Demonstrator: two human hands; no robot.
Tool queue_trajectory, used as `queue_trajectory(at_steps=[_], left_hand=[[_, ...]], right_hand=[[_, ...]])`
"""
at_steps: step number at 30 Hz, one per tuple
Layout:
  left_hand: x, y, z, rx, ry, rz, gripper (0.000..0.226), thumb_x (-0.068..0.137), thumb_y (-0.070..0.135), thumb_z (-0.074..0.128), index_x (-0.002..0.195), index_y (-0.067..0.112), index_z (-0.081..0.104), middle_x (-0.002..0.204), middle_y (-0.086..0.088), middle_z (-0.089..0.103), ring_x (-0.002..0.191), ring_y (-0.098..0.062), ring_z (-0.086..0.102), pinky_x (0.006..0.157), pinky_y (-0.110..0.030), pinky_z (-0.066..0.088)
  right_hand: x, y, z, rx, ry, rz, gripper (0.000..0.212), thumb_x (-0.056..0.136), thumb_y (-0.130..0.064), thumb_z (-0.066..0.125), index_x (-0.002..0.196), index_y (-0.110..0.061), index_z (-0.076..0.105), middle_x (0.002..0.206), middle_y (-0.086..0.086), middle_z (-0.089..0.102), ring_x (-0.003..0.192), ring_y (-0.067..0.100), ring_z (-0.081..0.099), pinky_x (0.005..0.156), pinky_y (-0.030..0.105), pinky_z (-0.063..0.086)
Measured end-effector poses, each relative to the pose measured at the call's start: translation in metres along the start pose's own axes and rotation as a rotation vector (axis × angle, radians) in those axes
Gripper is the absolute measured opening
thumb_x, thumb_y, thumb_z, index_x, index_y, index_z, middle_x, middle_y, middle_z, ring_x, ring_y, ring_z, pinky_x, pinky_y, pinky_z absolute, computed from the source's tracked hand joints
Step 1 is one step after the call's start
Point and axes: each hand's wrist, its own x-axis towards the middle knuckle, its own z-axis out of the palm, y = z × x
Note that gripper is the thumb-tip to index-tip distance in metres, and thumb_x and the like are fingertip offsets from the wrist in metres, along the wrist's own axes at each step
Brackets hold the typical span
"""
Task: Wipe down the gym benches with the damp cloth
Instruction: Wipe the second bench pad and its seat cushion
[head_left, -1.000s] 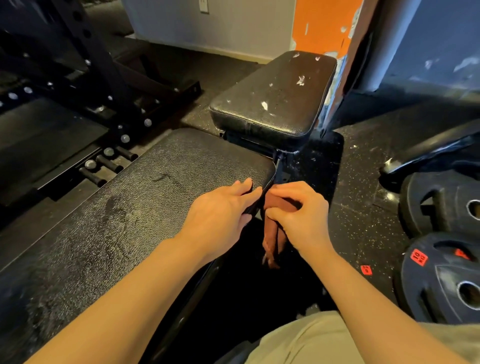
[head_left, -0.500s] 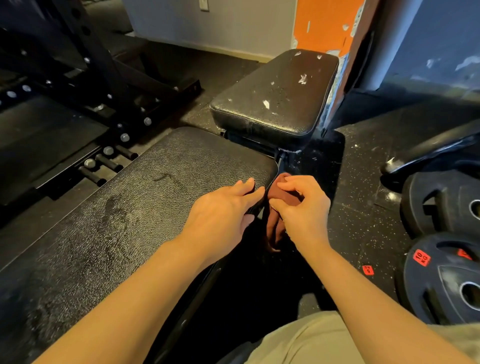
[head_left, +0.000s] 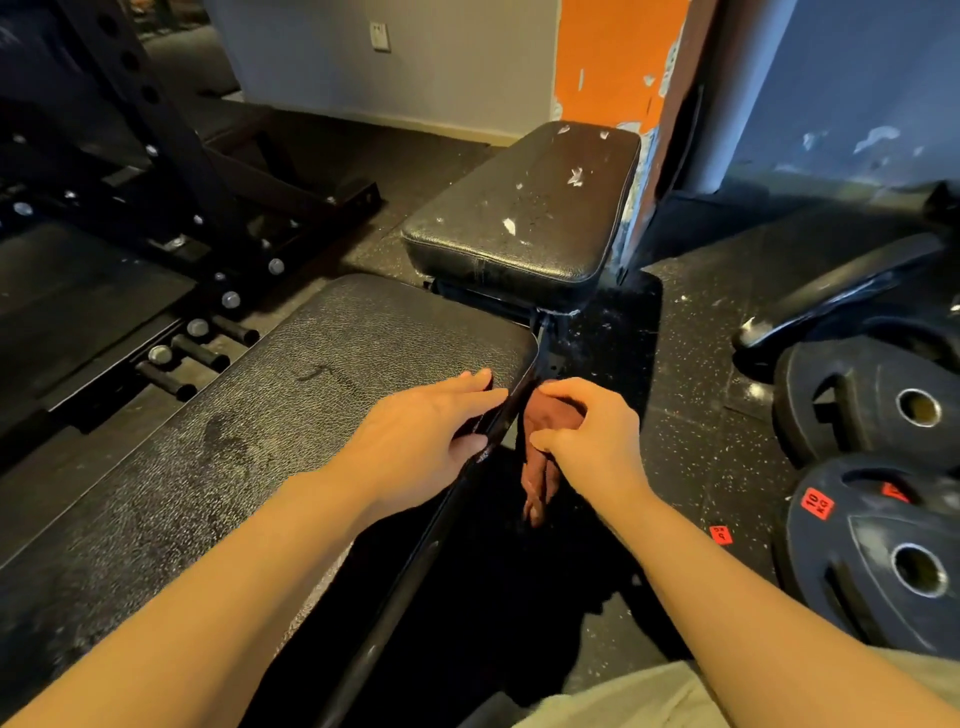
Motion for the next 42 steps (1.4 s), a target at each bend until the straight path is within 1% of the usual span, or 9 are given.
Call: queue_trajectory(at_steps=[4, 13, 18, 21, 25, 29, 33, 37, 42], left_hand=[[-0.015, -0.011, -0.01, -0.064, 0.001, 0.024, 0.053, 0.094, 0.026, 0.06, 0.143, 0.034, 0.042, 0.152, 0.018, 0.031, 0.142, -0.005, 0.027, 0.112, -0.022, 0.021], [-0.057, -0.015, -0.005, 0.024, -0.082, 0.059, 0.059, 0.095, 0.034, 0.056, 0.148, 0.037, 0.03, 0.154, 0.024, 0.018, 0.143, 0.0, 0.02, 0.113, -0.023, 0.026], [-0.06, -0.009, -0.001, 0.014, -0.081, 0.033, 0.057, 0.099, 0.03, 0.05, 0.15, 0.037, 0.025, 0.156, 0.024, 0.012, 0.144, 0.004, 0.01, 0.111, -0.018, 0.021], [-0.059, -0.009, -0.002, -0.004, -0.087, 0.032, 0.058, 0.099, 0.029, 0.051, 0.149, 0.037, 0.025, 0.157, 0.022, 0.013, 0.144, 0.003, 0.01, 0.111, -0.017, 0.02], [-0.057, -0.009, -0.006, 0.005, -0.11, 0.037, 0.058, 0.099, 0.031, 0.051, 0.149, 0.038, 0.024, 0.156, 0.024, 0.011, 0.143, 0.005, 0.011, 0.11, -0.018, 0.022], [-0.057, -0.01, -0.006, 0.01, -0.121, 0.033, 0.058, 0.099, 0.032, 0.05, 0.15, 0.039, 0.022, 0.156, 0.025, 0.009, 0.142, 0.007, 0.008, 0.11, -0.018, 0.022], [-0.058, -0.008, -0.005, 0.013, -0.128, 0.026, 0.058, 0.1, 0.03, 0.048, 0.15, 0.038, 0.021, 0.157, 0.024, 0.008, 0.143, 0.006, 0.005, 0.112, -0.019, 0.021], [-0.057, -0.008, -0.005, 0.02, -0.129, 0.033, 0.058, 0.101, 0.031, 0.046, 0.15, 0.04, 0.018, 0.157, 0.025, 0.005, 0.131, 0.015, -0.005, 0.111, -0.017, 0.02], [-0.057, -0.005, -0.005, 0.037, -0.136, 0.031, 0.058, 0.102, 0.03, 0.044, 0.151, 0.04, 0.015, 0.157, 0.024, 0.003, 0.137, 0.011, -0.002, 0.112, -0.018, 0.017]], right_hand=[[-0.015, -0.014, 0.013, 0.071, 0.202, -0.009, 0.049, 0.069, 0.005, 0.071, 0.11, -0.021, 0.068, 0.103, -0.01, 0.06, 0.097, 0.008, 0.054, 0.068, -0.002, 0.037], [-0.093, -0.016, 0.038, 0.15, 0.124, -0.054, 0.043, 0.067, 0.006, 0.072, 0.101, -0.019, 0.073, 0.103, -0.01, 0.065, 0.094, -0.005, 0.058, 0.086, 0.005, 0.039], [-0.058, -0.014, 0.034, 0.28, 0.14, 0.133, 0.038, 0.079, -0.008, 0.067, 0.113, -0.024, 0.06, 0.077, 0.011, 0.071, 0.06, 0.022, 0.068, 0.064, 0.034, 0.055], [-0.065, -0.013, 0.031, 0.341, 0.056, 0.17, 0.053, 0.076, 0.003, 0.061, 0.124, -0.019, 0.06, 0.089, 0.01, 0.072, 0.068, 0.019, 0.068, 0.065, 0.029, 0.054], [-0.085, -0.012, 0.027, 0.21, -0.001, 0.088, 0.054, 0.069, 0.007, 0.067, 0.115, -0.02, 0.07, 0.109, -0.007, 0.068, 0.102, 0.005, 0.062, 0.091, 0.024, 0.05], [-0.072, -0.011, 0.034, 0.203, 0.145, 0.074, 0.052, 0.069, 0.006, 0.068, 0.114, -0.02, 0.068, 0.104, -0.011, 0.068, 0.094, -0.004, 0.062, 0.088, 0.015, 0.049], [-0.047, -0.009, 0.031, 0.122, 0.267, 0.102, 0.055, 0.077, -0.005, 0.069, 0.128, -0.021, 0.06, 0.125, 0.003, 0.059, 0.112, 0.014, 0.056, 0.102, 0.031, 0.044], [-0.042, -0.008, 0.027, 0.105, 0.228, 0.118, 0.058, 0.082, -0.006, 0.068, 0.135, -0.024, 0.054, 0.126, -0.001, 0.059, 0.109, 0.011, 0.055, 0.095, 0.02, 0.042], [-0.034, -0.004, 0.022, 0.064, 0.333, 0.159, 0.05, 0.084, -0.008, 0.063, 0.13, -0.024, 0.048, 0.125, 0.004, 0.054, 0.113, 0.022, 0.052, 0.095, 0.033, 0.044]])
